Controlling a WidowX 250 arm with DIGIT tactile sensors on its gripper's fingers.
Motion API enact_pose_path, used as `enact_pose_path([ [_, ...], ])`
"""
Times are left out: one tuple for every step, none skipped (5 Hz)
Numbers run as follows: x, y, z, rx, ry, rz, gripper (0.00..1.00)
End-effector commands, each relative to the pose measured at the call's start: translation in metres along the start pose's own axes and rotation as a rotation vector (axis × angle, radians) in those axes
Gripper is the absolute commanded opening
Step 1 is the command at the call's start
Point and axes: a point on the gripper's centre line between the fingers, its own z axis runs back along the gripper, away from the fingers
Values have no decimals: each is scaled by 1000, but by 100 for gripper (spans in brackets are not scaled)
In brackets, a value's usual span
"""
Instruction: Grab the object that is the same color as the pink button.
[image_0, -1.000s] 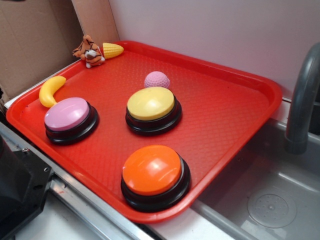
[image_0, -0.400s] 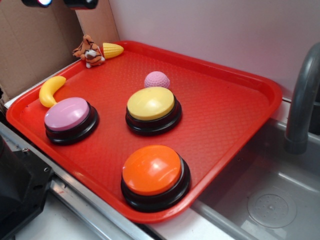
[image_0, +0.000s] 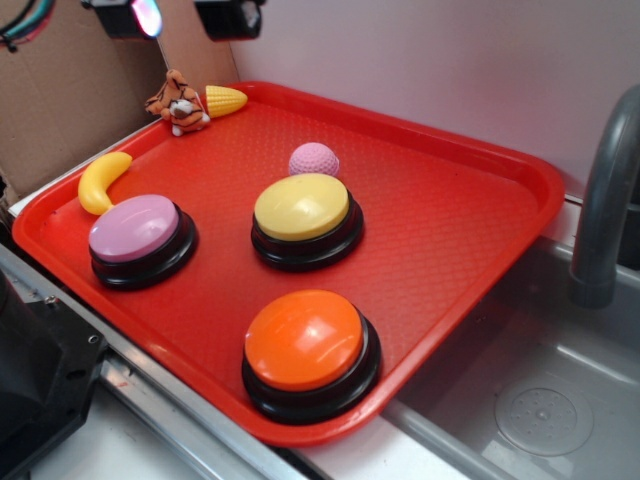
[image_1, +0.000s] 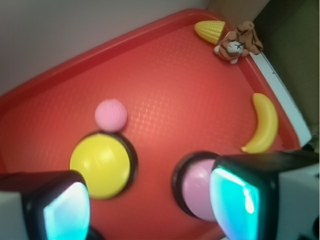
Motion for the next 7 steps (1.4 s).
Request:
enact_pose_path([
  [19,-10,-37,-38,12,157,100],
  [25,-18,-56,-23,2,199,100],
  [32,-22,-82,-13,44,197,100],
  [36,-28,-104,-33,75,174,100],
  [38,-34,-127,-1,91,150,100],
  [38,-31,-136,-5,111,145,100],
  [37,-30,-140,2,123,144,100],
])
